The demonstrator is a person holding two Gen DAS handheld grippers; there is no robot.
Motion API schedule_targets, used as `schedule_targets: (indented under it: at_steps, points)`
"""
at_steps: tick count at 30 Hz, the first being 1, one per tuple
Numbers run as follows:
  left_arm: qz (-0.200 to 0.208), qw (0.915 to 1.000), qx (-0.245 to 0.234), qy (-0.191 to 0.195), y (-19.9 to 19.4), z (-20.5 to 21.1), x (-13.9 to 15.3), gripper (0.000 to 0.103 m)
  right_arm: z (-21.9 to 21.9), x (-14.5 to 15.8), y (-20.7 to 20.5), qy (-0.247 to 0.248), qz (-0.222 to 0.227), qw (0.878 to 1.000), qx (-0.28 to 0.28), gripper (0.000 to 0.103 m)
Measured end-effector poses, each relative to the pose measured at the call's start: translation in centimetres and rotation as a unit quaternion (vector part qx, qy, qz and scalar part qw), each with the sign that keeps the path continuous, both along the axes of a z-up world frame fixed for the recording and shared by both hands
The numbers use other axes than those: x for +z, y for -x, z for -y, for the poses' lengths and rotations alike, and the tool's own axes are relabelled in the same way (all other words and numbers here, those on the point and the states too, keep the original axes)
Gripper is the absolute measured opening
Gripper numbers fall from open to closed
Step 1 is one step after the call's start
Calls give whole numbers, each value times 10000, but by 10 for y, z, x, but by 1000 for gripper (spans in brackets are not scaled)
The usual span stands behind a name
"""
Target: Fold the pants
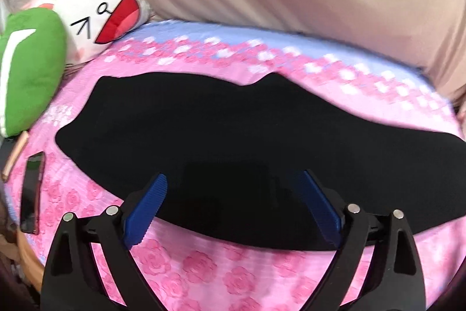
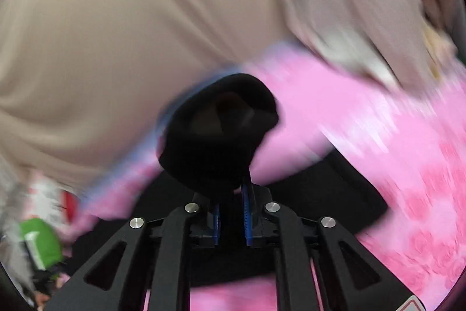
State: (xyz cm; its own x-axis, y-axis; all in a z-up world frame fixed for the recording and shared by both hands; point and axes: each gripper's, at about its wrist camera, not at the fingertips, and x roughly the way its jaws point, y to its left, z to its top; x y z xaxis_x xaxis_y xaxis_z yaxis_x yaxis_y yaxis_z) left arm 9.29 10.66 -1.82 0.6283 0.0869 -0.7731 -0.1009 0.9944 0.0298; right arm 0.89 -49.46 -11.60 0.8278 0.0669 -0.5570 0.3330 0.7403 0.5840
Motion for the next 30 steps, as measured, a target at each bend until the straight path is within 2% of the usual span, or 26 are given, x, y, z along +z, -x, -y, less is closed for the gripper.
schedule_targets:
  at_steps: [1, 2, 3, 4, 6, 7, 11, 12, 13, 14, 16, 18, 19, 20, 22, 23, 24, 25, 26, 28, 30]
  points:
    - [-120, 9998, 62, -108, -6, 1, -9, 90, 6, -24, -6, -195, -443, 9988, -31, 11]
    - [-192, 9997, 93, -141, -9, 0, -14, 90, 11, -44, -4, -518, -537, 9972, -34, 11]
    - [-263, 9994, 126, -179, -13, 1, -20, 90, 14, -44, 3, -660, -317, 9973, -31, 18]
    - [-305, 9992, 142, -208, -14, -1, -24, 90, 15, -42, 6, -694, -319, 9971, -47, 23]
    - [-343, 9991, 130, -193, -16, -2, -29, 90, 16, -35, 14, -547, -312, 9978, -227, 60]
    - [-375, 9990, 137, -178, -17, -3, -32, 90, 16, -32, 15, -493, -256, 9981, -250, 62]
    - [-473, 9987, 141, -124, -19, -6, -41, 90, 26, -29, 2, -575, -166, 9981, -173, 62]
    - [-491, 9986, 134, -109, -20, -7, -42, 90, 28, -31, -6, -610, -179, 9979, -102, 43]
    - [-508, 9985, 138, -117, -20, -8, -44, 90, 27, -31, -9, -606, -214, 9979, -54, 16]
    - [-517, 9984, 154, -139, -20, -9, -45, 90, 29, -30, -16, -653, -215, 9976, 7, 7]
    - [-509, 9983, 205, -172, -19, -15, -44, 90, 25, -6, -6, -521, 152, 9985, -59, 6]
    - [-456, 9984, 276, -191, -18, -23, -42, 91, 18, 20, 15, 118, 425, 9986, -284, 5]
    - [-450, 9982, 348, -196, -19, -29, -44, 92, 19, 20, 19, 291, 389, 9981, -376, 5]
    - [-473, 9980, 388, -185, -20, -33, -46, 92, 23, 9, 14, 481, 34, 9979, -441, 6]
    - [-617, 9969, 472, -110, -26, -42, -54, 92, 29, -25, -1, 542, -855, 9938, -451, 8]
    - [-649, 9968, 472, -40, -27, -45, -56, 92, 31, -35, 3, 335, -815, 9949, -500, 9]
    - [-621, 9970, 463, 7, -26, -46, -56, 92, 30, -30, 10, 280, -692, 9954, -601, 17]
    - [-599, 9972, 451, -4, -25, -46, -55, 92, 29, -18, 21, 383, -560, 9938, -881, 23]
    - [-573, 9974, 431, -22, -25, -46, -53, 92, 26, -6, 28, 605, -507, 9898, -1186, 34]
    - [-524, 9978, 408, -12, -25, -47, -51, 92, 12, 20, 37, 1175, -424, 9801, -1541, 36]
    - [-491, 9979, 417, 46, -29, -51, -50, 92, -15, 48, 27, 1373, -172, 9847, -1059, 36]
